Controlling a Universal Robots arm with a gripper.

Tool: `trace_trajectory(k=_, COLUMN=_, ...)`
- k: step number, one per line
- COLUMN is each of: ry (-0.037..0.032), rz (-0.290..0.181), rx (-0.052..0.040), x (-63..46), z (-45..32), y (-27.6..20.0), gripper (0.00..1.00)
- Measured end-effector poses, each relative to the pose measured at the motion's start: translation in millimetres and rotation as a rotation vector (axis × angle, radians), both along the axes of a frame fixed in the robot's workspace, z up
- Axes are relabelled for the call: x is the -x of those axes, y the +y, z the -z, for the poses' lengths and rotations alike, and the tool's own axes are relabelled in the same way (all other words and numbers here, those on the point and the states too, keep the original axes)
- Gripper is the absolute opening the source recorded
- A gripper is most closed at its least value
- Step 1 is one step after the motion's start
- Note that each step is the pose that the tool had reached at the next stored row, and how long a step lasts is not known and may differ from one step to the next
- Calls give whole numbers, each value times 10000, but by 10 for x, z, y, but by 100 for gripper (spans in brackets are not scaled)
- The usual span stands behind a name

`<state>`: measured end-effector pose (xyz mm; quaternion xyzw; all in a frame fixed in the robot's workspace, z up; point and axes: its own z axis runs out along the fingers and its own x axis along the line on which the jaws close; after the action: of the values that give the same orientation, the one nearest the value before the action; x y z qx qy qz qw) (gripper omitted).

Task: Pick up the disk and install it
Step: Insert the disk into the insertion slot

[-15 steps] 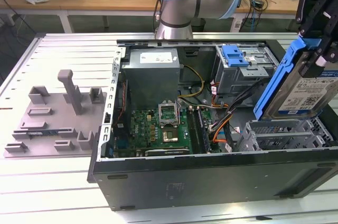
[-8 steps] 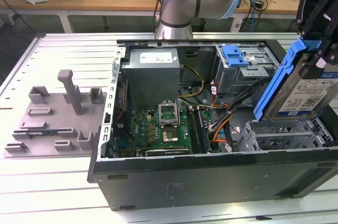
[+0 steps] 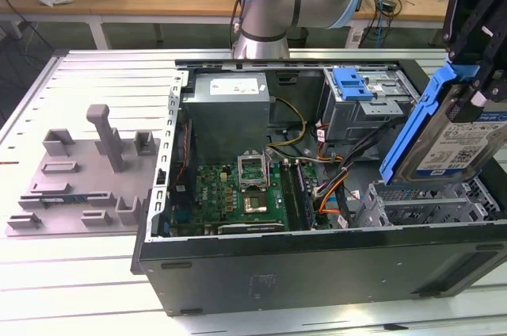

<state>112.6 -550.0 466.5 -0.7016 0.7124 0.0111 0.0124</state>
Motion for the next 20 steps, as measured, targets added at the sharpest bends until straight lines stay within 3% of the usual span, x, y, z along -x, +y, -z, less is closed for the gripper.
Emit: trace_trajectory(k=20, ry=0, rz=29, rx=0, x=-21, z=102, y=-1, gripper=36)
